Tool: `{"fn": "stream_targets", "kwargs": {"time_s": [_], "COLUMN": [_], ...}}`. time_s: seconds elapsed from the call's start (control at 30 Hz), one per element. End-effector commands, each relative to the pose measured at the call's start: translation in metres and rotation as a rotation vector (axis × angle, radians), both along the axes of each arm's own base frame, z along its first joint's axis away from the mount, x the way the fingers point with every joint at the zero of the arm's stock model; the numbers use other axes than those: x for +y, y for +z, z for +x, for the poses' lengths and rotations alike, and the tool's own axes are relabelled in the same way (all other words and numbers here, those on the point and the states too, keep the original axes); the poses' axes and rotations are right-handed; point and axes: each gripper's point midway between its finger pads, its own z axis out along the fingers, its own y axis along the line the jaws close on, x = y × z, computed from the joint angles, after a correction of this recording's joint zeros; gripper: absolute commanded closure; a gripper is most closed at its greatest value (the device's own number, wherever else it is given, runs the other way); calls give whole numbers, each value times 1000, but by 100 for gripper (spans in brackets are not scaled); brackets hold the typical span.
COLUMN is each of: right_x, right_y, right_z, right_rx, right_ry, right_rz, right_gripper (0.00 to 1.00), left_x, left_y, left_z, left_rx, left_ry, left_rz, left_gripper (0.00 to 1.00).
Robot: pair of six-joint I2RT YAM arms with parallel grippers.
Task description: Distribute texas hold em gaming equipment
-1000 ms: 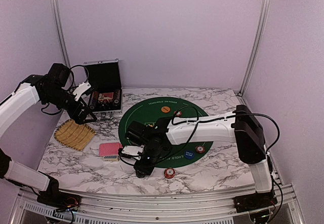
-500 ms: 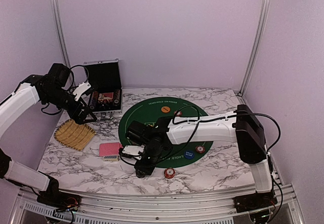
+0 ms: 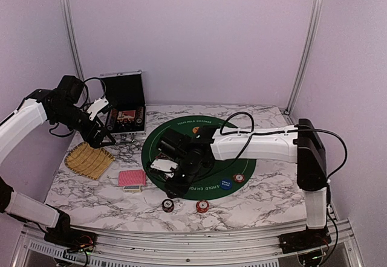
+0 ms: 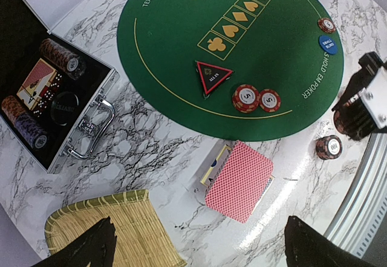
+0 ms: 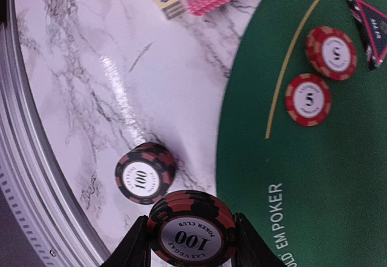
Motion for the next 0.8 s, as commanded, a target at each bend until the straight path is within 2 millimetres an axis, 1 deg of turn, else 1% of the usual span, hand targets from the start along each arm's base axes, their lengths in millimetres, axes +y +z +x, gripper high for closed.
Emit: {"fn": "stream_targets", "kwargs": {"time_s": [0.0,0.1,0.23,0.27,0.3,0.33,0.43,0.53,0.6,0.7,0.77], "right_x": [-16,-42,-76,-88,-93,-106,-130,-154,-167,-185,-195], "right_y": [49,54,58,59,58,57,49,36,28,14,2], "right_z": [72,120,178,198,210,228,268,298,313,329,334], "right_rx": [-94,-136,-173,-193,-211,-219,-240,-241,-239,-238,-224], "right_ry": [-195,-317,-455,-503,-530,-573,-660,-733,-768,-807,-823], "right_rz": [97,88,90,91,86,84,72,59,49,27,11], "right_gripper": [85,85,85,85,85,85,85,85,85,85,85], "left_x": [-2,-2,-3,-3,-4,-4,-4,-4,-4,-4,-5], "left_y": [12,11,12,11,11,11,11,11,11,11,10], "left_z": [-4,-4,-4,-4,-4,-3,-2,-2,-2,-2,-1], "left_rx": [-19,-17,-17,-15,-14,-11,-9,-10,-10,-9,-6], "left_ry": [-19,-18,-23,-24,-23,-23,-21,-20,-20,-21,-21], "left_rz": [-9,-8,-14,-14,-15,-17,-16,-15,-15,-15,-18], "left_gripper": [1,1,1,1,1,1,1,1,1,1,1]}}
